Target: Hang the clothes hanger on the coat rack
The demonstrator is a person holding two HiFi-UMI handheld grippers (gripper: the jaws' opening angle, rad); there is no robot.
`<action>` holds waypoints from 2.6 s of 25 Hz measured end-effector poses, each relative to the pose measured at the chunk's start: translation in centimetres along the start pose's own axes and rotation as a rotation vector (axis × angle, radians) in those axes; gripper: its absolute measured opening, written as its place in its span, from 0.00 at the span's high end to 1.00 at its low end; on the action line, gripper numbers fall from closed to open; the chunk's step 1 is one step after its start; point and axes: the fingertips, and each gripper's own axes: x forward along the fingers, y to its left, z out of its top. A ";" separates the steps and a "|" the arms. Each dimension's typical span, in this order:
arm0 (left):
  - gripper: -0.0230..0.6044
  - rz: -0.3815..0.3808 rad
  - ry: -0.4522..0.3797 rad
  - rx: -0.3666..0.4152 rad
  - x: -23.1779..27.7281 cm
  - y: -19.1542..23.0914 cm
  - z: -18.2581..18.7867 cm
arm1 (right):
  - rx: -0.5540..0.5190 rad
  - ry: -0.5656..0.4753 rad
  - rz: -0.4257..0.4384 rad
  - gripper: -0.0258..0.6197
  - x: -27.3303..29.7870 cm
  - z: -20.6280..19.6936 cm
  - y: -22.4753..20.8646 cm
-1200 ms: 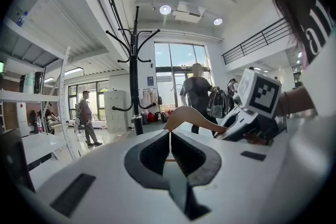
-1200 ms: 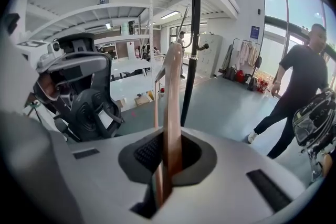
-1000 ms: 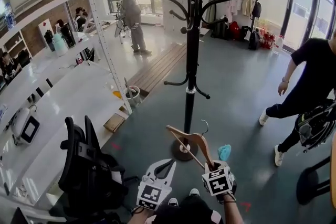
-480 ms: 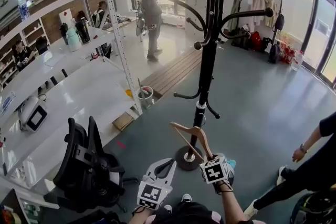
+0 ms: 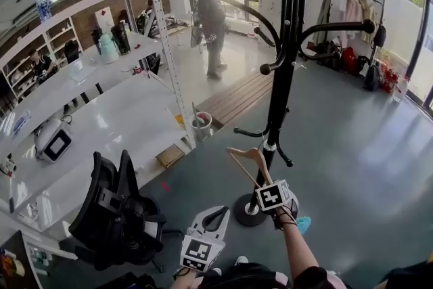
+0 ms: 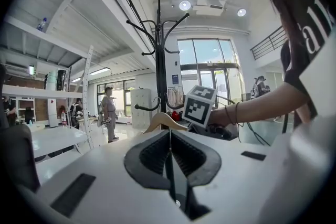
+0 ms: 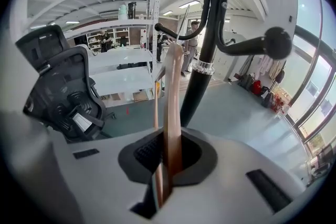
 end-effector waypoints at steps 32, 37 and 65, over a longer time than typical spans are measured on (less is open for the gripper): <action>0.95 0.022 0.025 0.003 -1.4 3.1 -1.1 | 0.176 -0.142 0.086 0.80 -0.8 1.4 2.3; 0.95 -0.016 0.022 0.005 -2.5 2.3 -1.1 | 0.182 -0.197 0.094 0.80 -5.1 -0.5 4.7; 0.95 -0.299 0.018 0.036 -12.2 -9.0 -3.7 | 0.379 -0.204 0.055 0.80 -18.6 -18.6 16.0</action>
